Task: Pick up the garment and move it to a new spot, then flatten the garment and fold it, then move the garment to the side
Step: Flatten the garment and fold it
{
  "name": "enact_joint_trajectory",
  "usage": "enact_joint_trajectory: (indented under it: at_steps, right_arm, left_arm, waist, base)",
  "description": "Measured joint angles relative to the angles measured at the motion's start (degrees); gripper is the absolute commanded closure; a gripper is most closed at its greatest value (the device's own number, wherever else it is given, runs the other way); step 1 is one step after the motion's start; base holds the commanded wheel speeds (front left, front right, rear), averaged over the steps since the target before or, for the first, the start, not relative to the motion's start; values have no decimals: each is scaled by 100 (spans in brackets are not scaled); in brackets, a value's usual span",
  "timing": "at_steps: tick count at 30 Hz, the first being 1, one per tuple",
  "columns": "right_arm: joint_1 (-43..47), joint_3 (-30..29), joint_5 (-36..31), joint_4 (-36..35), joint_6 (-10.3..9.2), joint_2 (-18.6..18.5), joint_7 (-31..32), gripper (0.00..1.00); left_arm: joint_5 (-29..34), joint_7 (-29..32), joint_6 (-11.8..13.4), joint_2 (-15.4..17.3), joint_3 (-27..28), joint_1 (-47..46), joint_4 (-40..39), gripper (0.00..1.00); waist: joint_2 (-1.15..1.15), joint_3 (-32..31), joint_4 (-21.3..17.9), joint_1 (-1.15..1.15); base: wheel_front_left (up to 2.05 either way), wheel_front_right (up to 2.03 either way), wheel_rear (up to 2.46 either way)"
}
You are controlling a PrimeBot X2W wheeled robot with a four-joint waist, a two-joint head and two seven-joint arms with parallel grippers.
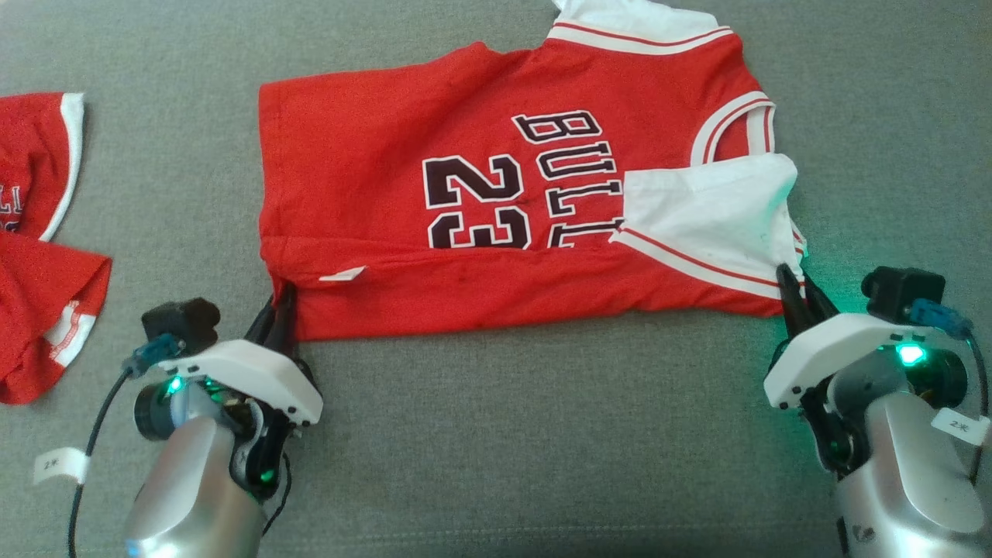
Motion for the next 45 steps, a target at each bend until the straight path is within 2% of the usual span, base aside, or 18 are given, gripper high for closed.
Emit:
enact_joint_trajectory:
  at_steps: [8,19,20,21,22,23,27,33,38,45]
  right_arm:
    - [566,-54,149,-652,0,49,-75,100]
    - [2144,-296,437,-1864,0,132,299,100]
    - [2218,-293,479,-1900,0,136,322,89]
    - [2262,-280,499,-1920,0,141,337,55]
    - [2281,-277,502,-1924,0,145,334,0]
    - [2282,-269,478,-1942,0,145,310,0]
    - [2190,-96,132,-2190,0,143,-174,0]
    - [1831,308,-268,-2695,0,112,-787,0]
    - [1760,433,-337,-3025,0,102,-834,0]
    - [1825,530,-381,-3267,0,101,-745,0]
  left_arm:
    - [65,-112,78,74,-89,447,-438,100]
    - [22,600,386,399,-94,1507,-1786,100]
    - [-21,684,390,419,-94,1569,-1846,100]
    - [-47,766,427,436,-96,1627,-1892,100]
    - [-60,843,452,441,-104,1670,-1913,10]
    - [-60,898,487,439,-116,1707,-1946,0]
    - [-46,710,700,432,-83,1834,-2161,0]
    - [303,-91,1060,356,-66,1947,-2688,0]
    - [672,-477,1207,360,-104,1976,-3169,0]
    - [1014,-516,1346,464,-269,1981,-3521,0]
  waist:
    - [0,-238,41,0]
    - [0,-658,74,0]
    - [0,-673,64,0]
    - [0,-678,53,0]
    - [0,-686,45,0]
    - [0,-691,38,0]
    - [0,-722,4,0]
    - [0,-818,26,0]
    - [0,-931,67,0]
    - [0,-967,96,0]
  base:
    - [0,0,0]
    - [0,0,0]
    - [0,0,0]
    - [0,0,0]
    - [0,0,0]
    - [0,0,0]
    - [0,0,0]
    - [0,0,0]
    - [0,0,0]
    - [0,0,0]
